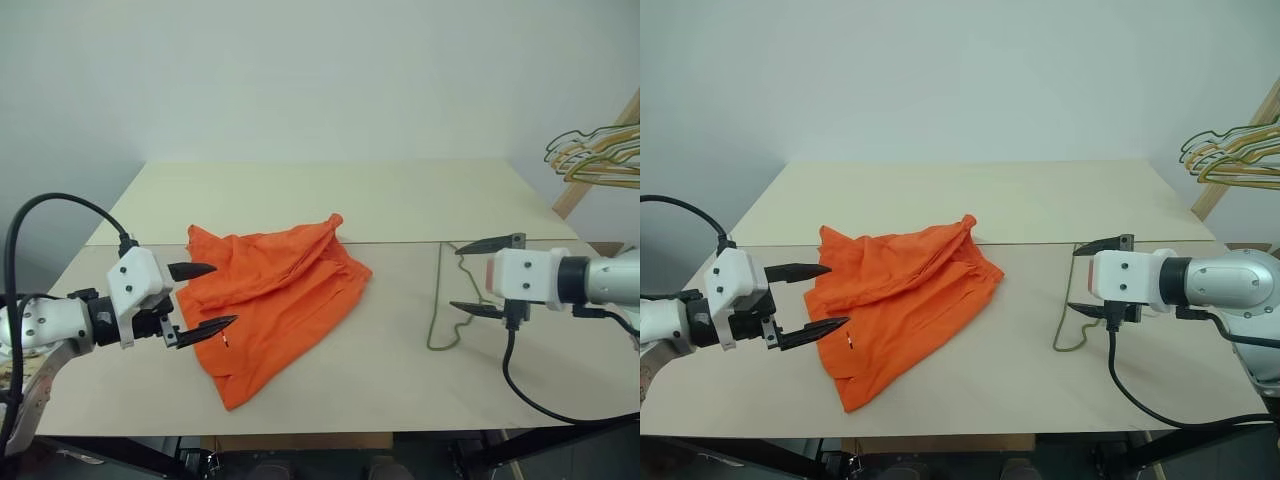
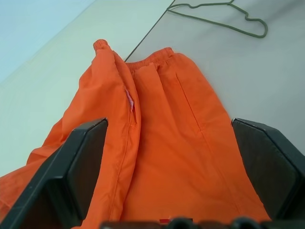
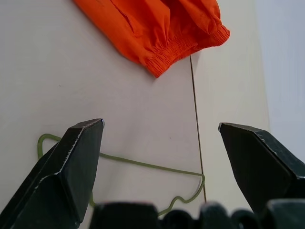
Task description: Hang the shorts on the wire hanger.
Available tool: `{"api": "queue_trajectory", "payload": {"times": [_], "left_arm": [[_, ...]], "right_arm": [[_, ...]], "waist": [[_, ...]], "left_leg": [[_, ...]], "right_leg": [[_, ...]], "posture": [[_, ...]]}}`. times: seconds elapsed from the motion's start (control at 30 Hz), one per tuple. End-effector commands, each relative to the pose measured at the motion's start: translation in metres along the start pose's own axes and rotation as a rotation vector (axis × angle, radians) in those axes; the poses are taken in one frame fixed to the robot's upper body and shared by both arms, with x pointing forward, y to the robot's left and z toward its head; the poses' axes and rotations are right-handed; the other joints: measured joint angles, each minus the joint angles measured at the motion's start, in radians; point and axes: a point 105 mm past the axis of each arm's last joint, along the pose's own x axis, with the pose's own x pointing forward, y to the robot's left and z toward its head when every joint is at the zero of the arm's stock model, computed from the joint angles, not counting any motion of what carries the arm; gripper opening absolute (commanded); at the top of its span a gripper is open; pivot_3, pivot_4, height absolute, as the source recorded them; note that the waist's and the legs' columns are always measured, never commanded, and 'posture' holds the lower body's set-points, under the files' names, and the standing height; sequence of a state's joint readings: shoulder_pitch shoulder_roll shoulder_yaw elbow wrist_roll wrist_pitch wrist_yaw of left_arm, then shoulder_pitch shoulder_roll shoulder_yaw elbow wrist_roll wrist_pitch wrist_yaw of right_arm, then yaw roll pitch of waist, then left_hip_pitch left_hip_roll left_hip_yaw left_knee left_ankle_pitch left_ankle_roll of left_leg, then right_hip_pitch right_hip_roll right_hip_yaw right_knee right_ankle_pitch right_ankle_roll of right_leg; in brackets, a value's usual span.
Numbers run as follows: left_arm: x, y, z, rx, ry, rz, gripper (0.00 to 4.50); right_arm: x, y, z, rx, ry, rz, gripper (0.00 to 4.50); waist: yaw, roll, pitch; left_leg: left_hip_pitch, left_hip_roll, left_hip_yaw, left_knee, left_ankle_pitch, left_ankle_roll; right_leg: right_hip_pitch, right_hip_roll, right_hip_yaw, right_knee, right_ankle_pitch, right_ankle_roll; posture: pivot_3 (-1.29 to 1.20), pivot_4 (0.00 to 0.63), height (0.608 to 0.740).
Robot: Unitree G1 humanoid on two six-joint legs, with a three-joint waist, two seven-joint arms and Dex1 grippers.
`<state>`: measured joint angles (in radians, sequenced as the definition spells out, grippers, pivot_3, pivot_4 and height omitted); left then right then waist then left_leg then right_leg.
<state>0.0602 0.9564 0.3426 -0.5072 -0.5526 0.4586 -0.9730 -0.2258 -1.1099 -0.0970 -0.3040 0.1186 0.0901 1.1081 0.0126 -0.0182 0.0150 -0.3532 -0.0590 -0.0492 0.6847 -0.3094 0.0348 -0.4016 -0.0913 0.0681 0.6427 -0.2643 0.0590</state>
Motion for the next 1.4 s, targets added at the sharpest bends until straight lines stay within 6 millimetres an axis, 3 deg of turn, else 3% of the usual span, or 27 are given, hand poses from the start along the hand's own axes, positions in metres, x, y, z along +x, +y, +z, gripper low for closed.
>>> {"api": "queue_trajectory", "payload": {"times": [0.03,0.53,0.83,0.97,1.1,1.4], "left_arm": [[-0.003,0.007,0.013,0.046,-0.034,0.045,4.5],[0.005,0.003,0.014,0.062,-0.038,0.018,4.5],[0.027,-0.029,0.002,0.001,-0.005,-0.155,4.5],[0.023,-0.044,-0.024,0.027,0.152,-0.265,4.5],[0.004,-0.052,-0.049,0.042,0.259,-0.326,4.5],[-0.007,-0.073,-0.065,-0.012,0.239,-0.336,4.5]], "right_arm": [[-0.005,-0.008,0.007,-0.043,-0.012,-0.038,4.45],[-0.001,-0.01,0.005,-0.074,-0.035,-0.022,4.45],[0.012,-0.007,-0.003,-0.108,-0.028,0.007,4.45],[0.02,-0.003,0.002,-0.094,-0.052,-0.011,4.45],[0.025,0.003,0.007,-0.089,-0.069,-0.013,4.45],[0.032,0.015,0.011,-0.05,-0.09,-0.029,4.45]], "waist": [[0.0,0.0,0.0],[-0.001,0.0,0.0],[-0.005,0.0,0.0],[-0.008,0.0,0.0],[-0.018,0.002,0.0],[-0.016,0.002,0.0]], "left_leg": [[0.0,0.0,0.0,0.0,0.0,0.0],[0.0,0.0,0.0,0.0,0.0,0.0],[0.0,0.0,0.001,0.0,0.0,0.0],[0.0,0.0,0.0,0.0,0.0,0.0],[0.0,0.0,0.001,0.0,0.0,0.0],[0.0,0.001,0.001,0.0,0.0,0.0]], "right_leg": [[0.0,0.0,0.0,0.0,0.0,0.0],[0.0,0.0,0.0,0.0,0.0,0.0],[-0.001,0.0,0.0,0.0,0.0,0.0],[0.0,0.001,0.0,0.0,0.0,0.0],[-0.001,0.001,0.001,0.0,0.0,-0.001],[0.0,0.0,0.0,0.0,0.0,-0.001]], "posture": [[0.03,0.0,0.74],[0.0,0.0,0.74],[-0.02,0.0,0.74],[-0.02,0.0,0.74],[-0.02,0.0,0.74],[-0.04,0.0,0.74]]}}
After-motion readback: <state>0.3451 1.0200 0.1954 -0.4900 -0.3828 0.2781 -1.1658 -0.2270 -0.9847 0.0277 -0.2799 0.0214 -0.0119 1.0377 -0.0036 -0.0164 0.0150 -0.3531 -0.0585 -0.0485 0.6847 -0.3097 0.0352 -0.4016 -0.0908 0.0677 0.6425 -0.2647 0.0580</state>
